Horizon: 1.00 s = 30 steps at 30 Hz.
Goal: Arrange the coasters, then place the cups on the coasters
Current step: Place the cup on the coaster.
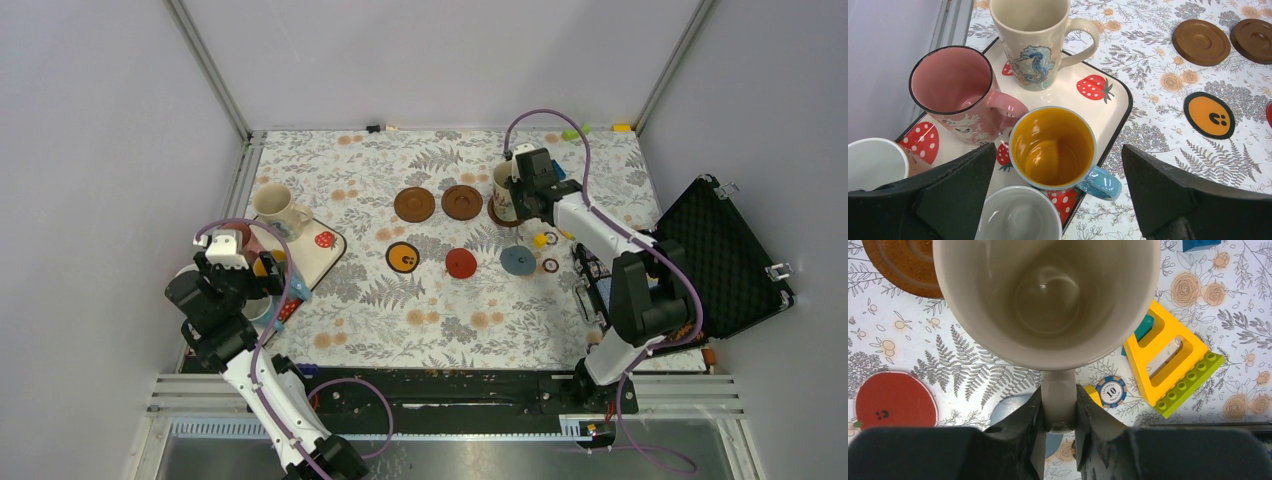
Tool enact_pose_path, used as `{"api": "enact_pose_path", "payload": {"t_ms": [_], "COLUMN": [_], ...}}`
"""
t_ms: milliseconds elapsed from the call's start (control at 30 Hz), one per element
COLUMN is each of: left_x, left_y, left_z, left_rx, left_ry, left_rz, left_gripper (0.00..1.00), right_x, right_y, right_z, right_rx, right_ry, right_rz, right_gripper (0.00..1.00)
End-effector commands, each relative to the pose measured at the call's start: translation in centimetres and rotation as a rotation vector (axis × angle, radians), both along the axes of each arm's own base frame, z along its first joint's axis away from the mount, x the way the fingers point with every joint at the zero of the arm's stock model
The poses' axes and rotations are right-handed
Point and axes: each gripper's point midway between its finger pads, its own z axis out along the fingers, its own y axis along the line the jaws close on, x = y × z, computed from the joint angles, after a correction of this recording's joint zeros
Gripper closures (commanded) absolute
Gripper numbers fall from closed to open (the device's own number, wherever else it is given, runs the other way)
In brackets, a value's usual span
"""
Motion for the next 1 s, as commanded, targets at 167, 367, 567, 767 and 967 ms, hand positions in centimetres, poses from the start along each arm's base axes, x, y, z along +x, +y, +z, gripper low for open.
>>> {"api": "enact_pose_path", "payload": {"t_ms": [167,367,567,767,967], "left_x": [0.3,0.3,0.1,0.1,0.4], "left_y": [0.2,0.1,0.1,-0.5,-0.2], "left_z": [0.7,0.7,1.2,1.3,0.2], "left_rx": [0.032,0.032,0.044,0.028,-0.051], "left_ry": [-0.033,-0.035,-0.05,-0.058,0.018], "left_rz": [-0.011,-0.018,-0.003,-0.033,-0.087], "left_gripper": [0.01,0.01,0.01,0.01,0.01], "right_x": [0.7,0.5,-2.4,-6.9,-6.4], "right_y": [0.9,-1.2,0.5,13.5,25.5], "right_z": [1.7,6.7,20.7,24.9,19.2], "right_rx": [-0.017,-0.118,0.003,0.088,0.093], "right_ry": [-0.014,-0.149,-0.463,-0.461,-0.256], "right_rz": [0.011,0.037,0.142,0.598,0.774], "right_gripper": [0.32,0.0,0.0,0.0,0.0]}}
